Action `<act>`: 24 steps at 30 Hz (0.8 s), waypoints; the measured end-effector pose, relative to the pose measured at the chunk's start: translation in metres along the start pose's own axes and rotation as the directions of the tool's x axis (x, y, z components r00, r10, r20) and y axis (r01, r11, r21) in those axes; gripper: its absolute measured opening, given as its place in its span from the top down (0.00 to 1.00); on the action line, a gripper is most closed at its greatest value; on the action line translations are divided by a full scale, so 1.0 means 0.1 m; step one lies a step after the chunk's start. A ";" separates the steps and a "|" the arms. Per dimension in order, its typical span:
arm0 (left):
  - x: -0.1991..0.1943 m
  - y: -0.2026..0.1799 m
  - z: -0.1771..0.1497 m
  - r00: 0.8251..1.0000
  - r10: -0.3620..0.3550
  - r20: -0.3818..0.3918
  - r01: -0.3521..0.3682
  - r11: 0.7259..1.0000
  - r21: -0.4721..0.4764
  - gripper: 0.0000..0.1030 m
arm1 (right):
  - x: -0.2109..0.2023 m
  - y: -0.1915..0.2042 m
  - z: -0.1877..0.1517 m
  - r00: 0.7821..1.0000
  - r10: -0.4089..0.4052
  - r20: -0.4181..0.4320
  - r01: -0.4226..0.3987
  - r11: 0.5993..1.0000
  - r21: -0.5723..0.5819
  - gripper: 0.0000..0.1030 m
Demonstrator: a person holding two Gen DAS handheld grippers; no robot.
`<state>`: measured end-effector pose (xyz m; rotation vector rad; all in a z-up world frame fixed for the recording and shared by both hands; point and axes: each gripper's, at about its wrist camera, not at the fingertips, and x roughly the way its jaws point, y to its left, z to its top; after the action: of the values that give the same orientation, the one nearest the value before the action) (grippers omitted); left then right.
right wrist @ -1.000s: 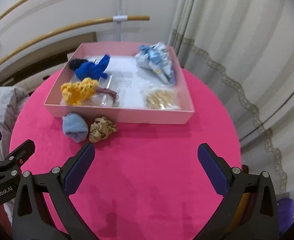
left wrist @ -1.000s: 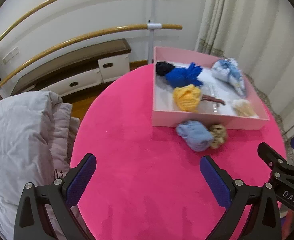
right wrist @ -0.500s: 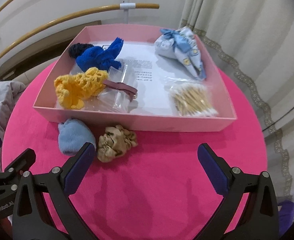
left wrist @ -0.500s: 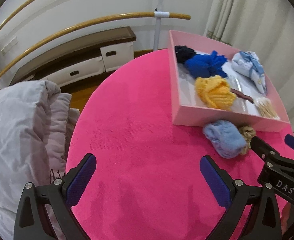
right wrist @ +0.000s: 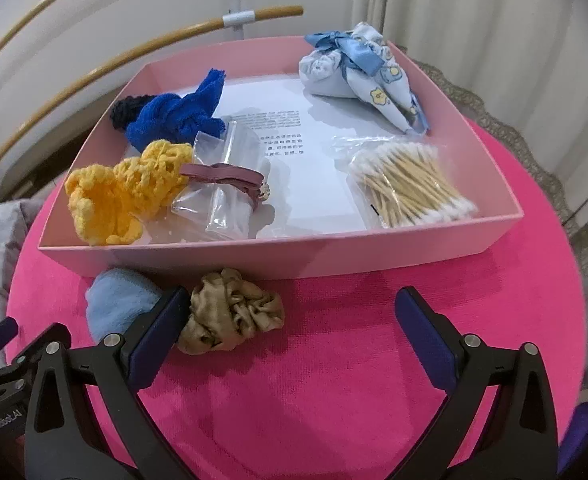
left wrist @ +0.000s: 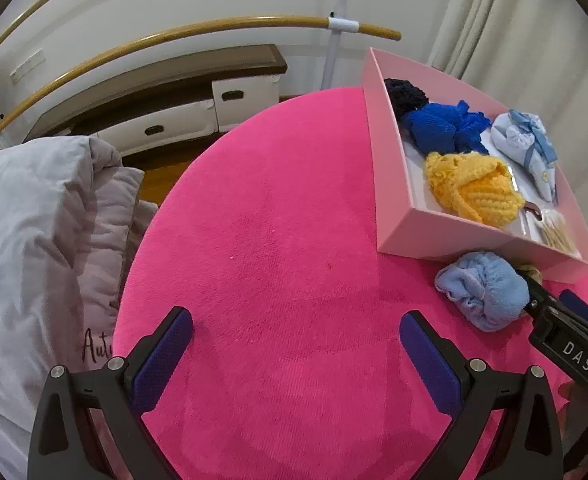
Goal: Organize soft objects
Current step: 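Lower both tools toward the light-blue cap and beige scrunchie on the table, then grasp the light-blue cap with the left tool while the right tool grasps the beige scrunchie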
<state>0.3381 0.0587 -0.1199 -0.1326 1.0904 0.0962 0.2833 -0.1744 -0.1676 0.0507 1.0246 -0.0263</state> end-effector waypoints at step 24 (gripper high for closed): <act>-0.32 -0.49 -0.36 0.988 -0.108 0.107 0.104 0.993 0.048 0.00 | -0.24 -0.47 -0.22 0.990 0.091 0.107 -0.098 0.993 0.058 0.71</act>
<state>0.2990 0.0040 -0.1049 -0.1459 0.9735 -0.0150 0.2502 -0.2207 -0.1600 0.1543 0.9164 0.0251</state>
